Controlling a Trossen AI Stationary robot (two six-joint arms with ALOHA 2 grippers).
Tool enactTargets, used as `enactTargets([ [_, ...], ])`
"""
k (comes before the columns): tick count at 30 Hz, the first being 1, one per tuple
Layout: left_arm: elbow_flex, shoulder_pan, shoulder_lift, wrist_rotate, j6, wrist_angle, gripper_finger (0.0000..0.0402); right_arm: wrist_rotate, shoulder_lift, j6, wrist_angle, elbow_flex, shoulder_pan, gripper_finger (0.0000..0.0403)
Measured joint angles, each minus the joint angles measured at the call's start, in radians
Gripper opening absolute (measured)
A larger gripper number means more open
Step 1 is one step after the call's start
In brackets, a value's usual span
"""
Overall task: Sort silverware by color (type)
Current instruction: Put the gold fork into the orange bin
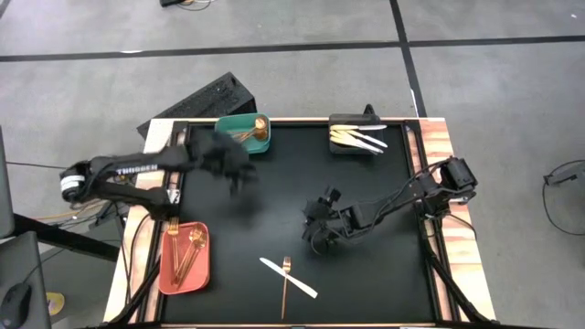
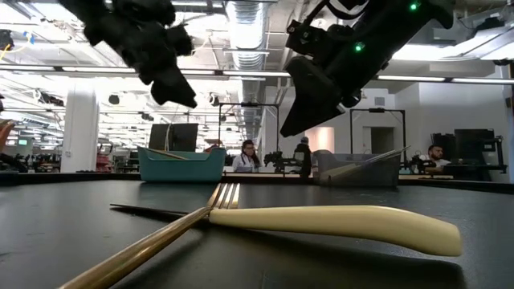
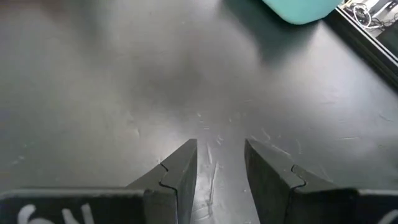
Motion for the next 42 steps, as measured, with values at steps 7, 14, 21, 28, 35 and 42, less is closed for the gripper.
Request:
enactTargets([
  [7,-0.238,-0.472,0.036,-0.087,-0.096,0.543,0.0163,0.0,0.0,0.0,-0.001,0.0,0.015,0.0153],
  [14,-0.274,-0.766,0.228,-0.227,-0.062,0.875,0.0163,-0.005,0.0,0.001,-0.009,0.0,0.014,0.0153],
  [21,-0.184,-0.851,0.446,-0.397,-0.096,0.933,0.0162,-0.118,0.0,0.039,0.0,0.0,0.014,0.0153],
  [28,-0.069,-0.839,0.518,-0.418,-0.162,0.804,0.0162,-0.451,0.051,0.041,0.158,0.0,0.004,0.0153],
  [35,0.027,-0.825,0.415,-0.516,-0.23,0.571,0.0162,-0.72,0.202,0.023,0.396,0.023,-0.037,0.0153],
  [42,0.041,-0.826,0.361,-0.625,-0.237,0.456,0.0162,-0.819,0.293,0.03,0.408,0.076,-0.051,0.0153],
])
